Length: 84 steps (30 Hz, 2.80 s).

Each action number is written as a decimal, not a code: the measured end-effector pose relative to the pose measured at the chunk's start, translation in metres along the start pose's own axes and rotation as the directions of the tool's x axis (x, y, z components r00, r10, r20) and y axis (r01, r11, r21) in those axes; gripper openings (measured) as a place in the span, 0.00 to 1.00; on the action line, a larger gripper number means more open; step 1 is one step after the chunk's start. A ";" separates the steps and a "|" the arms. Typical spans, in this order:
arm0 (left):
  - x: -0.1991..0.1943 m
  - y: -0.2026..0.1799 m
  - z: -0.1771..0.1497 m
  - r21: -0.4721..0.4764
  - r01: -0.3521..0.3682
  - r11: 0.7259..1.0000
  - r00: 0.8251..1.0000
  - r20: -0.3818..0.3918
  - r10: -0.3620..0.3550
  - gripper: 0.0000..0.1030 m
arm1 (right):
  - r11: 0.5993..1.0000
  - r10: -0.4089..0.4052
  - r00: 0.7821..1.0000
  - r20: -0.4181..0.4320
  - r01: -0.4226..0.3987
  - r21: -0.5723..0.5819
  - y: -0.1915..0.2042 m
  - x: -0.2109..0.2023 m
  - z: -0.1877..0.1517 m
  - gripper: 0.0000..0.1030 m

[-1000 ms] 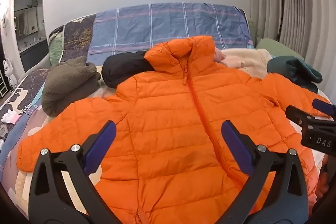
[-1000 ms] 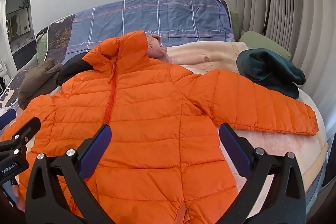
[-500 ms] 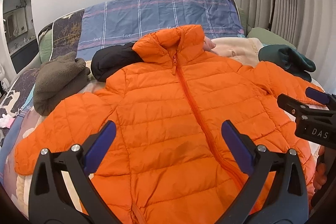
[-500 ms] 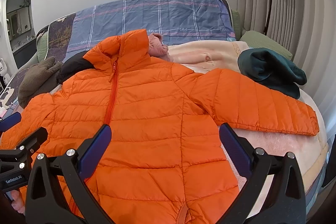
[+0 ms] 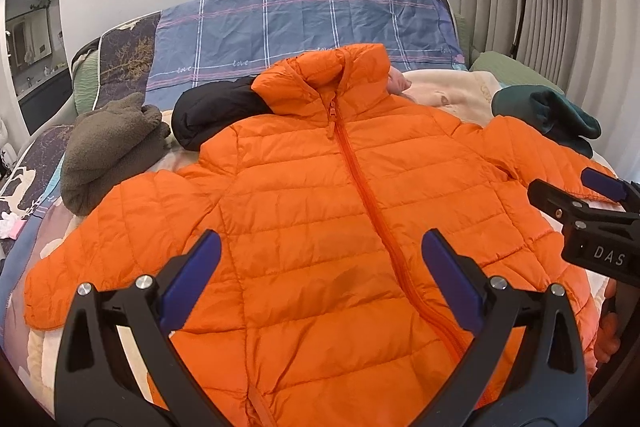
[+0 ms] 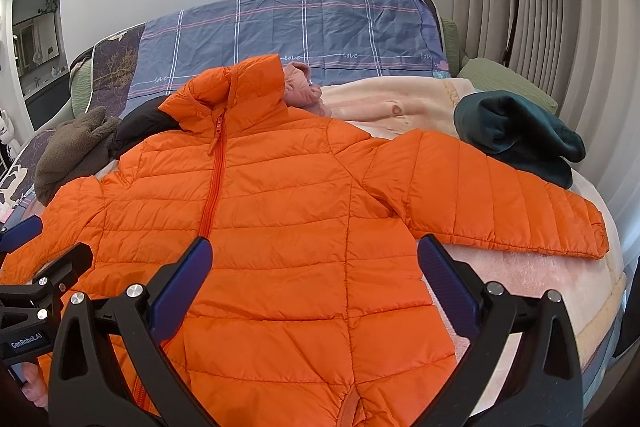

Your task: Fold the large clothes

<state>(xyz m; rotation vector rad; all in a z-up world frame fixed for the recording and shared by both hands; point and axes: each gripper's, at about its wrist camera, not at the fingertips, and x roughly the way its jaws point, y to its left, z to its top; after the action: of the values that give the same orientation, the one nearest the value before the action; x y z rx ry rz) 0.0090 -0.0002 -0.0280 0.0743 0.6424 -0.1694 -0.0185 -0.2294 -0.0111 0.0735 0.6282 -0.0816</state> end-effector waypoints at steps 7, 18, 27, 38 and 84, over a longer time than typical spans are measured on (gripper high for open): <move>-0.002 -0.002 0.000 0.005 0.009 1.000 1.000 0.009 -0.009 0.98 | 1.000 0.001 1.000 0.004 -0.001 0.000 0.001 0.001 -0.001 0.99; -0.003 -0.005 0.001 0.011 0.015 1.000 1.000 0.015 -0.015 0.98 | 1.000 -0.008 1.000 0.003 0.008 -0.021 0.003 0.000 -0.002 0.99; -0.003 -0.002 0.003 0.004 0.015 1.000 1.000 0.019 -0.015 0.98 | 0.999 -0.024 1.000 -0.005 0.024 -0.046 0.004 0.000 -0.001 0.99; 0.002 0.004 0.011 -0.013 0.034 0.999 0.999 0.020 -0.033 0.98 | 0.995 -0.037 0.999 -0.003 0.037 -0.092 0.009 0.002 0.008 0.99; 0.209 0.087 0.245 -0.261 0.542 0.799 0.832 0.037 -0.553 0.56 | 0.724 0.687 0.713 -0.137 -0.688 0.047 0.037 0.226 0.268 0.19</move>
<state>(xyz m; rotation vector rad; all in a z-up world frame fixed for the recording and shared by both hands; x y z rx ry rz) 0.3339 0.0275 0.0434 -0.3742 0.7106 -0.6470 0.3233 -0.2302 0.0736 0.3085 0.7139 0.6676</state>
